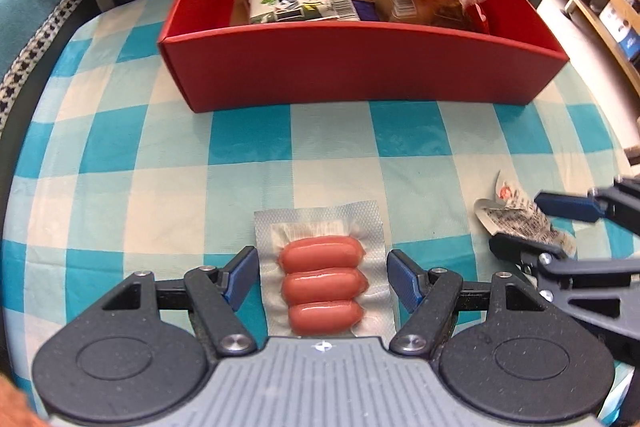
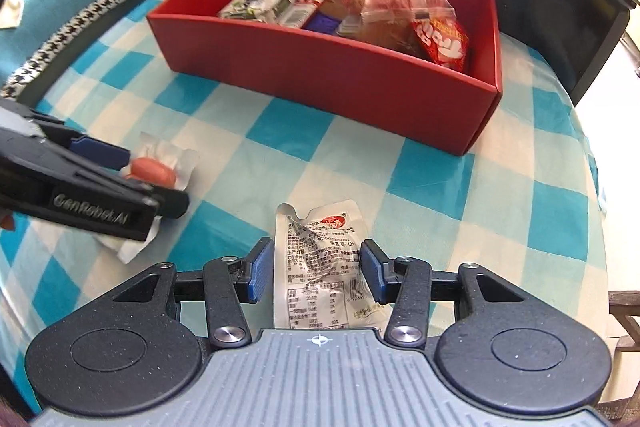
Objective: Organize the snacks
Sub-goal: 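Grasp the sausage pack with the left tool while the right grasps the white sachet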
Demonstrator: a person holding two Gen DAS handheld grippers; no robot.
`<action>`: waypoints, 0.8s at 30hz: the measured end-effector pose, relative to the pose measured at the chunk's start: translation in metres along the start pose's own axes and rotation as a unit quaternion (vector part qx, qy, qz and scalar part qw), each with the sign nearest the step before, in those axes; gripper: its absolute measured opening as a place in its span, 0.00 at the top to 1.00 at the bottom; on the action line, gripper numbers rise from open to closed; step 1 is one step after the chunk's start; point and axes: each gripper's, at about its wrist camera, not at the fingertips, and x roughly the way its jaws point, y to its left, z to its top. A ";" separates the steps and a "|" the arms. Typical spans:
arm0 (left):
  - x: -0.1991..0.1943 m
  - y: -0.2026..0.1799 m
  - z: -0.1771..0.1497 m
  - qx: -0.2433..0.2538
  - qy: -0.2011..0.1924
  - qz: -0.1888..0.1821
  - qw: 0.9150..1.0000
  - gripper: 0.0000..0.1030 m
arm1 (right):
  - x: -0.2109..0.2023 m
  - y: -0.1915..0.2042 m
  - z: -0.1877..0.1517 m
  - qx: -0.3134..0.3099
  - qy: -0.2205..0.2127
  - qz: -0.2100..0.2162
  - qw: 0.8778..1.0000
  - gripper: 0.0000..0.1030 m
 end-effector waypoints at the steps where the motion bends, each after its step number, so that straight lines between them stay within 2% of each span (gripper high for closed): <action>1: 0.000 0.000 0.000 0.001 0.000 0.000 1.000 0.04 | 0.004 -0.001 0.000 -0.002 0.006 0.001 1.000 0.35; 2: 0.000 0.000 0.000 0.001 0.000 0.000 1.000 0.04 | 0.008 -0.002 0.000 -0.005 0.016 0.005 1.000 0.24; 4: 0.001 0.001 0.000 0.001 0.001 -0.002 1.000 0.04 | 0.012 0.000 0.000 -0.012 0.015 -0.002 1.000 0.20; 6: 0.001 0.001 0.001 0.002 0.001 -0.002 1.000 0.04 | 0.012 0.001 0.000 -0.011 0.014 -0.008 1.000 0.22; 10: 0.000 0.002 0.002 0.001 0.002 -0.007 1.000 0.04 | 0.007 -0.002 0.001 -0.005 0.005 -0.016 1.000 0.39; 14: -0.005 0.003 0.002 -0.004 -0.004 -0.011 1.000 0.04 | 0.005 -0.001 0.002 -0.007 0.002 -0.015 1.000 0.40; 24: -0.023 0.009 0.015 -0.025 -0.030 -0.028 0.999 0.04 | -0.022 -0.012 0.017 0.021 -0.053 -0.014 0.998 0.40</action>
